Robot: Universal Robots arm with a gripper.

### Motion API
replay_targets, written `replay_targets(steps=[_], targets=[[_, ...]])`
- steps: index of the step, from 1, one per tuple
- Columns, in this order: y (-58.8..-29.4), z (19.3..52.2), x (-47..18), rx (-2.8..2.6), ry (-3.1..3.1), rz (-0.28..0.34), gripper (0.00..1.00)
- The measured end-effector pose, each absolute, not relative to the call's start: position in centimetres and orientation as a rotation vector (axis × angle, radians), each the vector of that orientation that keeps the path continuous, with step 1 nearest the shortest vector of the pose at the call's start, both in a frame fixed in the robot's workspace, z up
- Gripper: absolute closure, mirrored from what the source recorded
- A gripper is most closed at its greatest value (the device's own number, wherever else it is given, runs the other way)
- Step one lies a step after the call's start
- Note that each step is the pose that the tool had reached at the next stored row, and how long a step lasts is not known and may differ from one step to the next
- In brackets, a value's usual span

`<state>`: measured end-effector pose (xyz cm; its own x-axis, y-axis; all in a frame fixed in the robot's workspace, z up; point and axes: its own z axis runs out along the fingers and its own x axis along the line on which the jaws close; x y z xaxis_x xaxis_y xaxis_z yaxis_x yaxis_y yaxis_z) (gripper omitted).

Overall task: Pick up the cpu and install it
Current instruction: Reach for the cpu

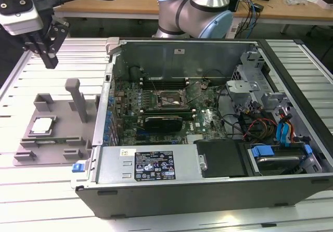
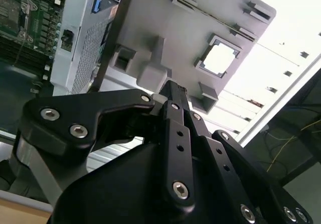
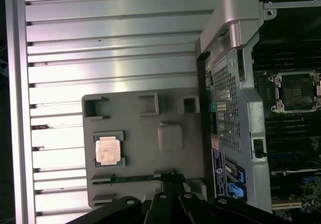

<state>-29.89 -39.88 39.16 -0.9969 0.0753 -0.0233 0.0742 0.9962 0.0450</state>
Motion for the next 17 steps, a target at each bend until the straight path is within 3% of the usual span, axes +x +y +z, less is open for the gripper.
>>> replay_targets(steps=[17], targets=[[-39.9, 36.6, -32.7, 0.117, 3.114, 0.069, 0.89]])
